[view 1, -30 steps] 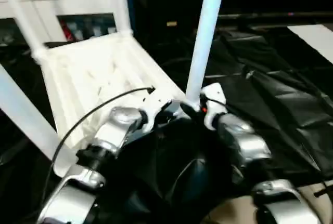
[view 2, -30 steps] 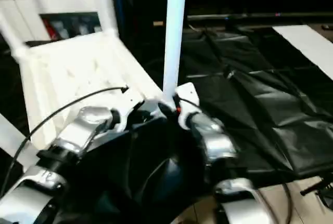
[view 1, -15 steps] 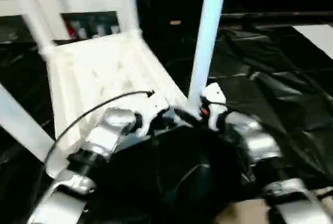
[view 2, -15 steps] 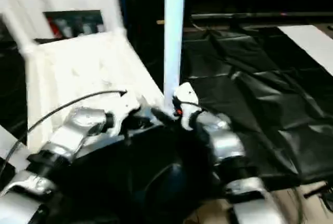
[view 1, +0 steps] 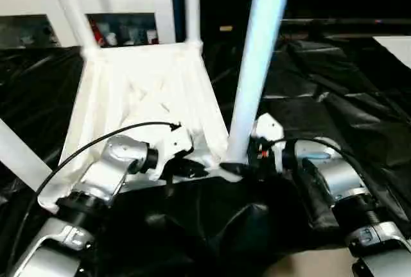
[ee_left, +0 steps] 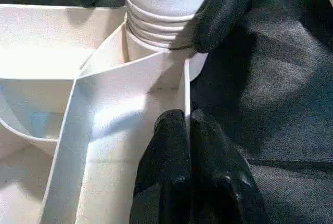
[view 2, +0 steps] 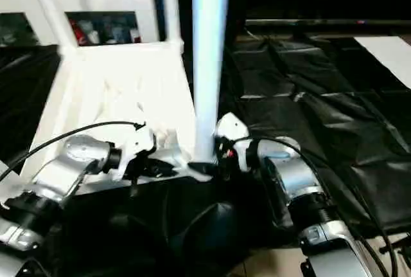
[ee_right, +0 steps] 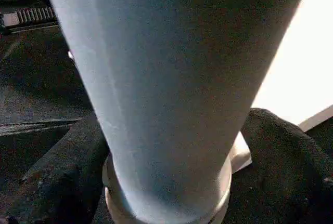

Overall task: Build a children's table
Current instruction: Rotate leg to tighten

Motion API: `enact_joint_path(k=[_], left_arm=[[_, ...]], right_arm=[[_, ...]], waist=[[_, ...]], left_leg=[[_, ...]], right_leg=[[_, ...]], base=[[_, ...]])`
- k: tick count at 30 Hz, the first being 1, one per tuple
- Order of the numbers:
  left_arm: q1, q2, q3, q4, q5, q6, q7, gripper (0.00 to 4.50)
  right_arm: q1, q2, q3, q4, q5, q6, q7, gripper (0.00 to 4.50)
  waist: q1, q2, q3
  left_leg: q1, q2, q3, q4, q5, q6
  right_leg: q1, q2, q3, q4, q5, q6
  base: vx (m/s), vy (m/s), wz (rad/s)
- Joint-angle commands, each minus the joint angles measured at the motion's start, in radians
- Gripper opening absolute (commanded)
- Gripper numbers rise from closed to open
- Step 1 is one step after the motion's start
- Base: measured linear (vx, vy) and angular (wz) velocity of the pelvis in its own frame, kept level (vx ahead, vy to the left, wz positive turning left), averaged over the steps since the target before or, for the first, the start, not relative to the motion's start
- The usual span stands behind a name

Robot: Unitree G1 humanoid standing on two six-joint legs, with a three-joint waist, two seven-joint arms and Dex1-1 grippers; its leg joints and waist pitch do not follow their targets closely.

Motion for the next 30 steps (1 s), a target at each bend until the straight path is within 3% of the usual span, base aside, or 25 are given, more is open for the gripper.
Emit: enact_joint_path(k=[1, 8, 12, 14, 18, 19, 22, 23, 24, 28, 29, 30], left_arm=[[0.000, -0.007, -0.013, -0.053, -0.035, -0.028, -0.060, 0.00], [0.005, -0.001, -0.017, -0.054, -0.032, -0.028, -0.056, 0.00], [-0.013, -0.032, 0.000, -0.027, -0.020, -0.007, 0.023, 0.00], [-0.033, -0.067, 0.020, -0.003, -0.017, 0.010, 0.090, 0.00], [-0.090, -0.156, 0.045, 0.065, 0.008, 0.038, 0.247, 0.00], [-0.091, -0.157, 0.046, 0.065, 0.009, 0.038, 0.248, 0.00], [-0.139, -0.235, 0.065, 0.132, 0.028, 0.056, 0.384, 0.00], [-0.154, -0.262, 0.069, 0.156, 0.037, 0.055, 0.433, 0.00], [-0.170, -0.289, 0.071, 0.180, 0.050, 0.050, 0.483, 0.00], [-0.173, -0.311, 0.068, 0.192, 0.057, 0.044, 0.496, 0.00], [-0.168, -0.312, 0.063, 0.185, 0.055, 0.041, 0.483, 0.00], [-0.163, -0.308, 0.058, 0.179, 0.053, 0.033, 0.465, 0.00]], right_arm=[[-0.006, -0.010, 0.004, -0.016, 0.006, 0.007, 0.006, 3.69], [0.006, -0.013, 0.016, -0.029, 0.011, 0.010, 0.035, 3.07], [0.021, 0.012, -0.002, -0.033, 0.029, 0.025, 0.002, 2.83], [0.016, 0.054, -0.026, -0.002, 0.014, 0.036, -0.107, 2.75], [-0.018, 0.169, -0.079, 0.109, -0.023, 0.053, -0.396, 2.72], [-0.018, 0.170, -0.080, 0.110, -0.023, 0.054, -0.398, 2.72], [-0.043, 0.257, -0.109, 0.163, -0.037, 0.086, -0.596, 2.72], [-0.055, 0.291, -0.122, 0.179, -0.039, 0.099, -0.665, 2.72], [-0.068, 0.328, -0.134, 0.194, -0.041, 0.110, -0.732, 2.72], [-0.078, 0.362, -0.117, 0.199, -0.057, 0.092, -0.744, 2.72], [-0.077, 0.372, -0.110, 0.191, -0.055, 0.077, -0.719, 3.07], [-0.075, 0.375, -0.104, 0.181, -0.050, 0.066, -0.695, 3.28]], waist=[[-0.006, -0.006, -0.069], [-0.005, -0.007, -0.069], [-0.005, -0.007, -0.069], [-0.009, -0.008, -0.067], [-0.018, -0.010, -0.066], [-0.026, -0.007, -0.066], [-0.037, -0.005, -0.068], [-0.037, 0.003, -0.068], [-0.042, 0.000, -0.069], [-0.041, 0.000, -0.073], [-0.041, 0.000, -0.073], [-0.042, 0.008, -0.073]], left_leg=[[0.017, 0.025, -0.001, -0.067, -0.215, 0.038], [0.014, 0.024, 0.000, -0.065, -0.192, 0.044], [0.017, 0.024, 0.000, -0.065, -0.202, 0.040], [0.016, 0.022, -0.001, -0.067, -0.206, 0.029], [0.015, 0.017, -0.003, -0.069, -0.229, 0.001], [0.014, 0.015, -0.004, -0.070, -0.233, -0.005], [0.013, 0.014, -0.004, -0.067, -0.224, 0.001], [0.013, 0.013, -0.005, -0.067, -0.216, -0.002], [0.014, 0.013, -0.005, -0.068, -0.207, -0.004], [0.010, 0.013, -0.004, -0.065, -0.193, 0.015], [0.010, 0.013, -0.005, -0.065, -0.189, 0.019], [0.012, 0.014, -0.004, -0.065, -0.196, 0.023]], right_leg=[[0.048, -0.057, 0.043, -0.069, -0.203, -0.220], [0.049, -0.057, 0.042, -0.067, -0.183, -0.220], [0.048, -0.057, 0.043, -0.069, -0.196, -0.219], [0.047, -0.057, 0.043, -0.072, -0.216, -0.214], [0.048, -0.061, 0.042, -0.081, -0.308, -0.180], [0.047, -0.059, 0.041, -0.083, -0.317, -0.174], [0.048, -0.057, 0.041, -0.082, -0.288, -0.178], [0.048, -0.057, 0.041, -0.080, -0.275, -0.182], [0.047, -0.055, 0.042, -0.081, -0.253, -0.186], [0.053, -0.056, 0.041, -0.075, -0.191, -0.200], [0.054, -0.055, 0.041, -0.074, -0.180, -0.202], [0.052, -0.054, 0.040, -0.076, -0.167, -0.207]], base=[[0.000, 0.000, 0.00], [0.000, 0.000, 0.00], [0.000, 0.000, 0.00], [0.000, 0.000, 0.00], [0.000, 0.000, 0.00], [0.000, 0.000, 0.00], [0.000, 0.000, 0.00], [0.000, 0.000, 0.00], [0.000, 0.000, 0.00], [0.000, 0.000, 0.00], [0.000, 0.000, 0.00], [0.000, 0.000, 0.00]])
